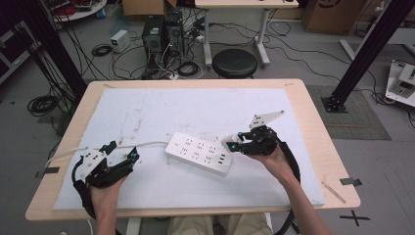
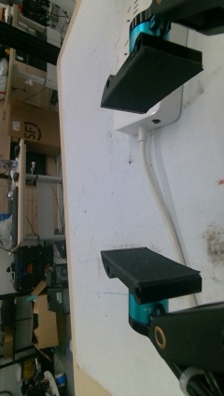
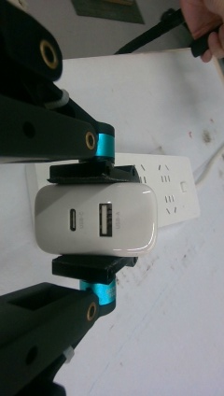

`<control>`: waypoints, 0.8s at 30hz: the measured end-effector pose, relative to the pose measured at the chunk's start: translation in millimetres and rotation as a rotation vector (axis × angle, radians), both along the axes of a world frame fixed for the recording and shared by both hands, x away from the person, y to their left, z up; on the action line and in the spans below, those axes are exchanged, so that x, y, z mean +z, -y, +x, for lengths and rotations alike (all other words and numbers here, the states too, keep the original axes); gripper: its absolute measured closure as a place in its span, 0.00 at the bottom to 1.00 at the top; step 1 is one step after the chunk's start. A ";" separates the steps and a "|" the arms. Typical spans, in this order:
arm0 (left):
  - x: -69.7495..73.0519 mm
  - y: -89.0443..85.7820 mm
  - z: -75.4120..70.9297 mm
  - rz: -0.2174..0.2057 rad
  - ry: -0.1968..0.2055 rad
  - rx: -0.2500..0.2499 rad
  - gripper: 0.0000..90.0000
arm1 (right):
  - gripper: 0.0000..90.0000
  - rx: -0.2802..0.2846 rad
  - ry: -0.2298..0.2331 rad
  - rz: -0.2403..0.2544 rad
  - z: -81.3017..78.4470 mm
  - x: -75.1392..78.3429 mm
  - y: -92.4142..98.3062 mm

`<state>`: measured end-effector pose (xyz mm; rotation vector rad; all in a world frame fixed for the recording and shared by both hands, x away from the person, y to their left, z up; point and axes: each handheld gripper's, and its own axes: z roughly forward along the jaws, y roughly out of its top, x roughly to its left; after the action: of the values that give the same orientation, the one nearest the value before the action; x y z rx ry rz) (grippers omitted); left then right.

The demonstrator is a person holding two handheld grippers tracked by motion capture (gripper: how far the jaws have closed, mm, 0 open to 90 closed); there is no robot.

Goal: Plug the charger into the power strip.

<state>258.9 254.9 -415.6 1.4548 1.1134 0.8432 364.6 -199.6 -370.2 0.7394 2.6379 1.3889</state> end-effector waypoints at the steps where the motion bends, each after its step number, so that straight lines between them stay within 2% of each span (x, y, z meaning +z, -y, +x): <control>1: -0.1 -1.9 -0.9 -0.005 0.000 0.007 0.25 | 0.70 0.028 -0.023 -0.065 7.0 5.1 -14.8; 3: -0.4 -3.1 -1.6 -0.009 0.001 0.013 0.25 | 0.70 0.041 -0.031 -0.124 10.2 7.3 -24.5; 4: -0.4 -3.1 -1.6 -0.009 0.001 0.013 0.25 | 0.70 0.041 -0.031 -0.124 10.2 7.3 -24.5; 5: -0.4 -3.1 -1.6 -0.009 0.001 0.013 0.25 | 0.70 0.048 -0.035 -0.154 12.5 8.0 -29.0; 6: -0.6 -4.4 -2.5 -0.009 -0.003 0.014 0.25 | 0.70 0.066 -0.048 -0.204 17.2 9.0 -37.6; 10: -1.0 -5.8 -4.6 -0.002 -0.003 0.012 0.25 | 0.70 0.081 -0.066 -0.253 22.8 10.6 -49.2; 11: -1.4 -6.0 -5.1 -0.005 -0.002 0.015 0.25 | 0.70 0.089 -0.062 -0.277 24.6 11.0 -53.1; 12: -1.4 -6.0 -5.1 -0.005 -0.002 0.015 0.25 | 0.70 0.089 -0.062 -0.277 24.6 11.0 -53.1; 14: -2.2 -8.0 -6.3 -0.010 -0.004 0.021 0.25 | 0.70 0.099 -0.049 -0.329 27.8 12.2 -63.1; 15: -2.2 -8.0 -6.3 -0.010 -0.004 0.021 0.25 | 0.70 0.099 -0.049 -0.329 27.8 12.2 -63.1; 17: -3.1 -9.0 -7.0 -0.009 -0.008 0.021 0.25 | 0.70 0.126 -0.070 -0.371 30.6 13.4 -70.8; 19: -3.4 -8.7 -7.5 -0.009 -0.011 0.018 0.25 | 0.70 0.136 -0.071 -0.389 31.7 13.5 -73.3; 20: -3.4 -8.7 -7.6 -0.009 -0.012 0.018 0.25 | 0.70 0.147 -0.087 -0.420 33.3 13.6 -78.0; 24: -3.2 -9.7 -8.6 -0.002 -0.011 0.021 0.25 | 0.70 0.164 -0.096 -0.454 34.6 12.2 -85.0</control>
<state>250.3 264.6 -418.8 1.4498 1.1398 0.8490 399.2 -114.7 -358.0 0.5524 2.9807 0.7384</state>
